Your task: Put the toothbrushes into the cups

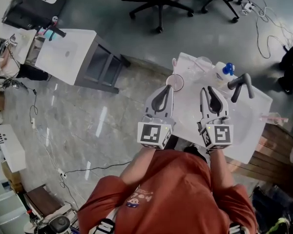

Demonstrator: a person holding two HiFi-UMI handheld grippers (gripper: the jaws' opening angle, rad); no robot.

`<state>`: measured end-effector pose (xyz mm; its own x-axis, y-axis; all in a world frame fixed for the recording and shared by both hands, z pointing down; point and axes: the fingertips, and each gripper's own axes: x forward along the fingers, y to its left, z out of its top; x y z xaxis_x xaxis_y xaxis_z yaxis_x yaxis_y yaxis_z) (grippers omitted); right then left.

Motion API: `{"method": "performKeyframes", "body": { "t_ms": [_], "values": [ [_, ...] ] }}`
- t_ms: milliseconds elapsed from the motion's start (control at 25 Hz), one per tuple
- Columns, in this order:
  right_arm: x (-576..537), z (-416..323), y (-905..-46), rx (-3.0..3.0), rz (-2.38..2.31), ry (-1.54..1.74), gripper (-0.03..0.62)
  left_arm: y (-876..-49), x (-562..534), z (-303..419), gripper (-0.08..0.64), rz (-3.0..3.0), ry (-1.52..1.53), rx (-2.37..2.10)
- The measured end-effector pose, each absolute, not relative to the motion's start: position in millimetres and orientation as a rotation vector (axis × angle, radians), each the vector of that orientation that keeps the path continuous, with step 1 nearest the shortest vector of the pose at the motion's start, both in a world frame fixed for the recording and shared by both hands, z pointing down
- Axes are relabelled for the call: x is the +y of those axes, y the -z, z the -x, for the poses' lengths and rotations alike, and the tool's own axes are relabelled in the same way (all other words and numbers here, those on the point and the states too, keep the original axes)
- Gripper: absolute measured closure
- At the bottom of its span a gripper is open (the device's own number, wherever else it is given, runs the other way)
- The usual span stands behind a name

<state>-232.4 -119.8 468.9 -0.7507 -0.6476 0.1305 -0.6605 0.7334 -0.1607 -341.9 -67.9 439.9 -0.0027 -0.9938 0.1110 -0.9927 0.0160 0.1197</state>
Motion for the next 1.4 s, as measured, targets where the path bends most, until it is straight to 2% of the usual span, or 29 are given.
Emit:
{"method": "performKeyframes", "body": {
  "t_ms": [320, 840, 1400],
  "values": [
    [-109, 139, -444, -2.85, -1.246, -0.282, 0.505, -414, -64, 263, 0.541, -2.207, 0.004, -2.07],
    [-90, -51, -411, -2.729, -1.653, -0.2, 0.505, -371, -53, 133, 0.541, -2.399, 0.009, -2.011],
    [-38, -190, -313, -2.64, -1.928, 0.145, 0.506, -314, -26, 24, 0.541, -2.591, 0.121, -1.987]
  ]
}}
